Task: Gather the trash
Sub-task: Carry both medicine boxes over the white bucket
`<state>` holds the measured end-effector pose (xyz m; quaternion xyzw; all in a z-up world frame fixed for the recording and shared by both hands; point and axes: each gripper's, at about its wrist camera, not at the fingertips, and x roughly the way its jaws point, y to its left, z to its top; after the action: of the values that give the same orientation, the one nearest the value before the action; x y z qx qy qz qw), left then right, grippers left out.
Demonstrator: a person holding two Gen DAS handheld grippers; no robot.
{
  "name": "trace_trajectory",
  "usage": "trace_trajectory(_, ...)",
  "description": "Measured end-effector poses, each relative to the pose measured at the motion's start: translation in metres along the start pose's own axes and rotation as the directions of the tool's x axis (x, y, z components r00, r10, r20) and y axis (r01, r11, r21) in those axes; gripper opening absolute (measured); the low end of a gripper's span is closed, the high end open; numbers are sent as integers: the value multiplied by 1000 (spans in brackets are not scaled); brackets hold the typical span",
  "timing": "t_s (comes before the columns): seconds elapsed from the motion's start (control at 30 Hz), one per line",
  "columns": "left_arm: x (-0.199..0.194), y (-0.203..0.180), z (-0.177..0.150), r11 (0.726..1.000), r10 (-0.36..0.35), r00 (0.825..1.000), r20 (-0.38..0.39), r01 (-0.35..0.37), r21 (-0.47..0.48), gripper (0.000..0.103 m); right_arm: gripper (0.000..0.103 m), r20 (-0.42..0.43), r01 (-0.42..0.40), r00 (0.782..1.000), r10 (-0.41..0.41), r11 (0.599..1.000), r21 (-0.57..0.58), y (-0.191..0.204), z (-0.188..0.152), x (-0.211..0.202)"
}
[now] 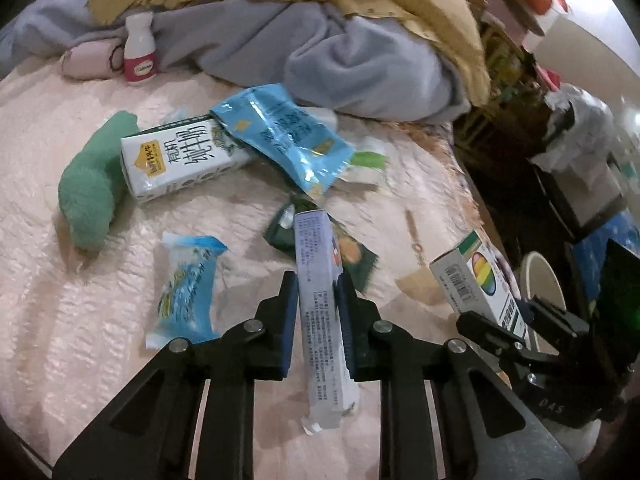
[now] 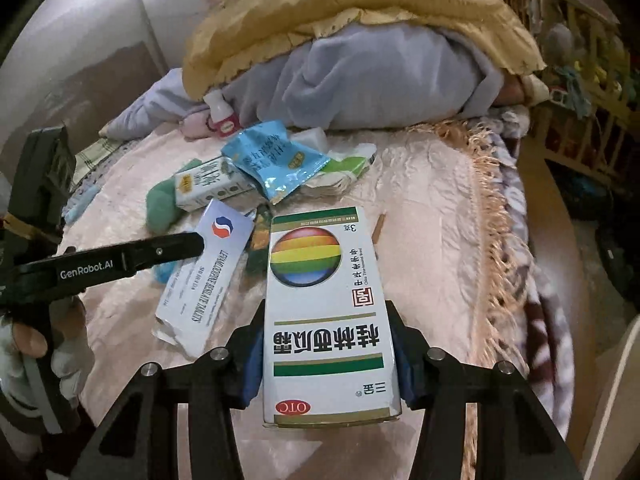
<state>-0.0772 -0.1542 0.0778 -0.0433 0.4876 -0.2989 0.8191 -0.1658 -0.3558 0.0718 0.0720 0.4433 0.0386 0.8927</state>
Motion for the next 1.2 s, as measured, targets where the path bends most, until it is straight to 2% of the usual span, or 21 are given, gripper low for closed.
trace_trajectory(0.3,-37,-34,-17,997,-32,999,20,31,69,17,50,63,-10,998,7,999,37,-2,-15,-45)
trace_trajectory(0.6,-44,-93,-30,983,-63,997,33,56,177,17,50,103,10,995,-18,997,71,-14,-31,-75)
trace_trajectory(0.9,-34,-160,-31,959,-131,991,24,121,256,17,50,149,84,983,-107,984,157,-59,-47,-119)
trace_trajectory(1.2,-14,-222,-31,930,-198,980,-11,191,314,17,50,162,131,970,-181,952,277,-111,-72,-152)
